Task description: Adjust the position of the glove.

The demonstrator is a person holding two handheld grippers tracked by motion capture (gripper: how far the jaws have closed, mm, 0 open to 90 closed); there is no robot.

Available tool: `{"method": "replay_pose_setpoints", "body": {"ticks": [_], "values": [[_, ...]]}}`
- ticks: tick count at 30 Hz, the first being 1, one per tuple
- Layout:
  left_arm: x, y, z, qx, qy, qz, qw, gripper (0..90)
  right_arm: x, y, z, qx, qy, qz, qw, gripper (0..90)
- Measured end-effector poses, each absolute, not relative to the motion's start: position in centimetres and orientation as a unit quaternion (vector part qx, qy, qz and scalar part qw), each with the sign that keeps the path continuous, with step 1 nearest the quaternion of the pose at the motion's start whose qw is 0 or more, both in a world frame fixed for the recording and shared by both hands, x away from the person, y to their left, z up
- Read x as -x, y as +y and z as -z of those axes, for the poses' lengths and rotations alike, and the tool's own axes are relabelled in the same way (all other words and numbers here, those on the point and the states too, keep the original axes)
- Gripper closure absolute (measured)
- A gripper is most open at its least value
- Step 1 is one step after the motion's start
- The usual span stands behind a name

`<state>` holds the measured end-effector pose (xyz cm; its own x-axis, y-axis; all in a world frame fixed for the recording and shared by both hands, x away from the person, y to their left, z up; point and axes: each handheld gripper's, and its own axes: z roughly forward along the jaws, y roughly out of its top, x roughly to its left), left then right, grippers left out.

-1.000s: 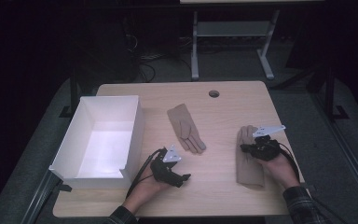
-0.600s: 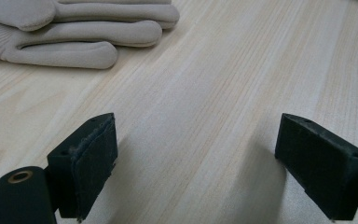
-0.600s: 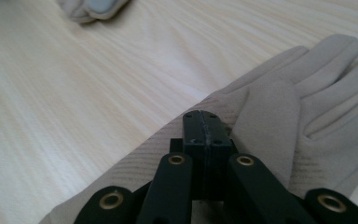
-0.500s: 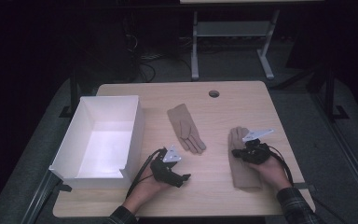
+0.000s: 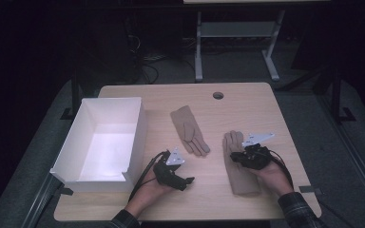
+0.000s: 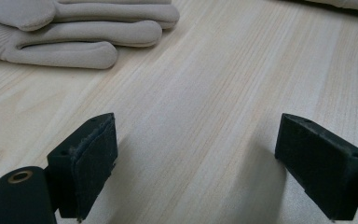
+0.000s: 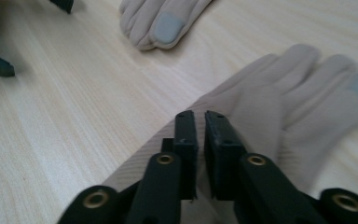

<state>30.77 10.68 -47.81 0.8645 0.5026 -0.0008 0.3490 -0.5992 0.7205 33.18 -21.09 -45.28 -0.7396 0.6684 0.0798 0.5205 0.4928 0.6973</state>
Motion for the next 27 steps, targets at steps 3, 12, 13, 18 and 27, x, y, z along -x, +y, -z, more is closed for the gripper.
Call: {"method": "replay_pose_setpoints", "body": {"ticks": [3, 12, 13, 18, 27], "values": [[-30.8, 10.7, 47.8, -0.889, 0.238, -0.103, 0.377, 12.4, -32.9, -22.5, 44.9, -0.358, 0.848, -0.372, 0.116, 74.9], [-30.7, 10.6, 47.8, -0.887, 0.243, -0.099, 0.380, 12.4, -32.4, -27.9, 45.7, -0.414, 0.817, -0.373, 0.149, 53.1], [-30.7, 10.7, 47.8, -0.888, 0.242, -0.099, 0.379, 12.4, -32.5, -28.3, 45.8, -0.418, 0.815, -0.372, 0.150, 50.1], [-30.8, 10.7, 47.8, -0.889, 0.240, -0.100, 0.376, 12.4, -33.0, -29.5, 46.7, -0.447, 0.798, -0.368, 0.166, 33.6], [-30.8, 10.7, 47.8, -0.889, 0.241, -0.100, 0.376, 12.4, -34.0, -30.0, 48.3, -0.480, 0.783, -0.344, 0.195, 16.9]]}}
